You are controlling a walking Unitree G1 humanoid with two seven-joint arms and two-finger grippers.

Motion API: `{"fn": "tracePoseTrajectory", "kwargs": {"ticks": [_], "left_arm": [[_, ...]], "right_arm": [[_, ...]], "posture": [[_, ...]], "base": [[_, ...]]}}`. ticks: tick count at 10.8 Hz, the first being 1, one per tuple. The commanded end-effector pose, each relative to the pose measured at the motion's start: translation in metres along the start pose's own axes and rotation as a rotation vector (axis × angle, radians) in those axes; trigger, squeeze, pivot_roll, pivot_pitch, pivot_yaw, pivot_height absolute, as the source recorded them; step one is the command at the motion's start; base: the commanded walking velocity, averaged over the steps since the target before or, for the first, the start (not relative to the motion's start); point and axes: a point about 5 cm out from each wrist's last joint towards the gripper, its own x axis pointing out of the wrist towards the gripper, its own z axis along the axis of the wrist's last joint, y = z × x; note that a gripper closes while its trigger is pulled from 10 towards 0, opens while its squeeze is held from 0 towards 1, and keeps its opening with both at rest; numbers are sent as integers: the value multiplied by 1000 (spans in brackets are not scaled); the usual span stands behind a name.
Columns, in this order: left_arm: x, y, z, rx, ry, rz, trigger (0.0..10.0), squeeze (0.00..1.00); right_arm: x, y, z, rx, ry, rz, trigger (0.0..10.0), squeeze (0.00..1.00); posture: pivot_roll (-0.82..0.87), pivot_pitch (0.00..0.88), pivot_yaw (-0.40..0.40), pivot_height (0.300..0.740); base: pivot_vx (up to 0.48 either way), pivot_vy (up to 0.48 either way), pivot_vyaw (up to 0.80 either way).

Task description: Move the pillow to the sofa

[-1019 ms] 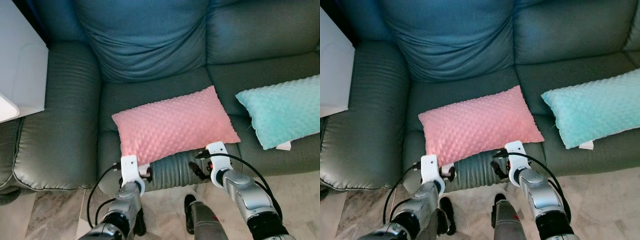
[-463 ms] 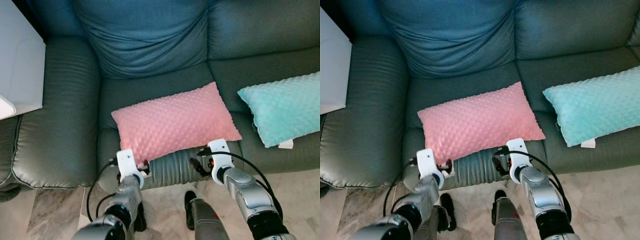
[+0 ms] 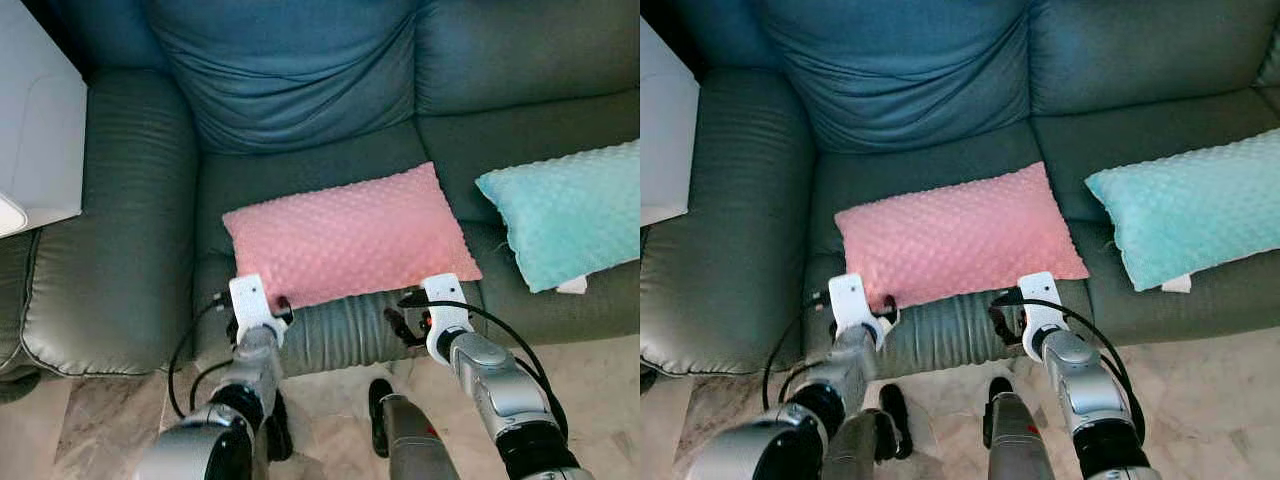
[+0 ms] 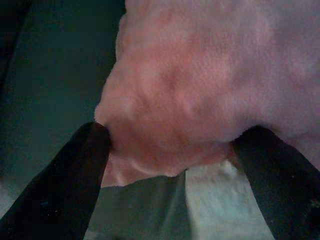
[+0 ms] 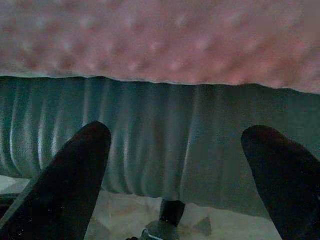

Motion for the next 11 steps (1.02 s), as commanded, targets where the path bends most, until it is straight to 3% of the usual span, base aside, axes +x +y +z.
{"fn": "tracePoseTrajectory", "kwargs": {"ticks": [1, 4, 7, 9, 11], "left_arm": [[1, 7, -5, 2, 31, 28, 10000, 0], [5, -1, 23, 5, -42, 19, 10000, 0], [4, -1, 21, -2, -69, -19, 10000, 0], [2, 9, 11, -26, -92, -63, 10000, 0], [-7, 35, -7, -16, -151, -69, 10000, 0]], "right_arm": [[-1, 3, -8, 18, 17, 4, 10000, 0], [-2, 3, -8, 20, 4, -5, 10000, 0], [-2, 5, -8, 19, -2, 2, 10000, 0], [-3, 5, -12, 21, 4, 8, 10000, 0], [-5, 8, -15, 22, 10, 20, 10000, 0]], "posture": [[-286, 447, 107, 740], [-285, 448, 109, 740], [-268, 451, 113, 740], [-243, 438, 122, 740], [-226, 413, 124, 740]], "base": [[0, 0, 0], [0, 0, 0], [0, 0, 0], [0, 0, 0], [0, 0, 0]]}}
